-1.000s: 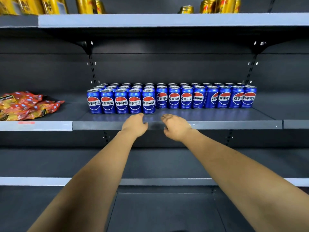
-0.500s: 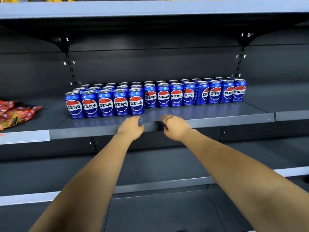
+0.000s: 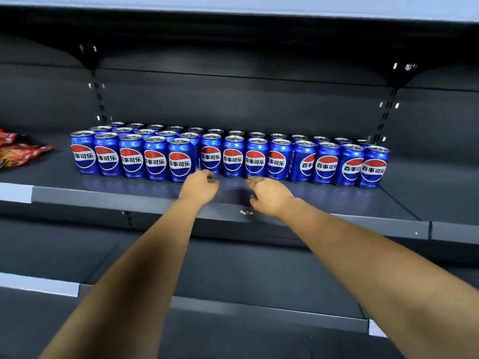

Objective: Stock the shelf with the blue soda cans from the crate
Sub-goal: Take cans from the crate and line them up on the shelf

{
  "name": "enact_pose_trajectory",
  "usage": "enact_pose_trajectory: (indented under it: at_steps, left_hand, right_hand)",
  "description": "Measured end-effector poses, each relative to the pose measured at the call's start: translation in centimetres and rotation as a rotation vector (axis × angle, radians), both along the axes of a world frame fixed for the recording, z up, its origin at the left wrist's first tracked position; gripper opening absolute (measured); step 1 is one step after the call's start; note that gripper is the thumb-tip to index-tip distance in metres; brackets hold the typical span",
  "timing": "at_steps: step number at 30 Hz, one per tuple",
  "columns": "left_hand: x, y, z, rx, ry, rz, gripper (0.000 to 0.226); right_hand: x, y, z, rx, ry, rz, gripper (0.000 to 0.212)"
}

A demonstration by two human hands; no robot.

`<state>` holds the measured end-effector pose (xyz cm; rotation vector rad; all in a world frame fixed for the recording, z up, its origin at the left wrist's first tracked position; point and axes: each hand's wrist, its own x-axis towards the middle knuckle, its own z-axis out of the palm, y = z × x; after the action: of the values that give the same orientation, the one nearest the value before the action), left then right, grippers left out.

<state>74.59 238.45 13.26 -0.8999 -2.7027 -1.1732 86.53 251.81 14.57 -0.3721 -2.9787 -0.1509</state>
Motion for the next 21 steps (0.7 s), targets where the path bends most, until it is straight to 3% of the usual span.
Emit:
enact_pose_trajectory:
  at_steps: [10, 17, 21]
  left_hand:
    - [-2.4, -0.6, 1.3, -0.024, 0.098, -0.016, 0.027]
    - [-4.6, 0.7, 4.7, 0.102, 0.172, -0.17, 0.039]
    - [-5.9, 2.6, 6.3, 0.136, 0.226, -0.139, 0.043]
  right_hand:
    - [-2.2, -0.7, -0.4, -0.009, 0.049, 0.009, 0.047]
    - [-5.5, 0.0, 1.3, 0.031, 0.11, 0.028, 0.042]
    - [-7.4, 2.5, 3.2, 0.101, 0.18, 0.053, 0.036]
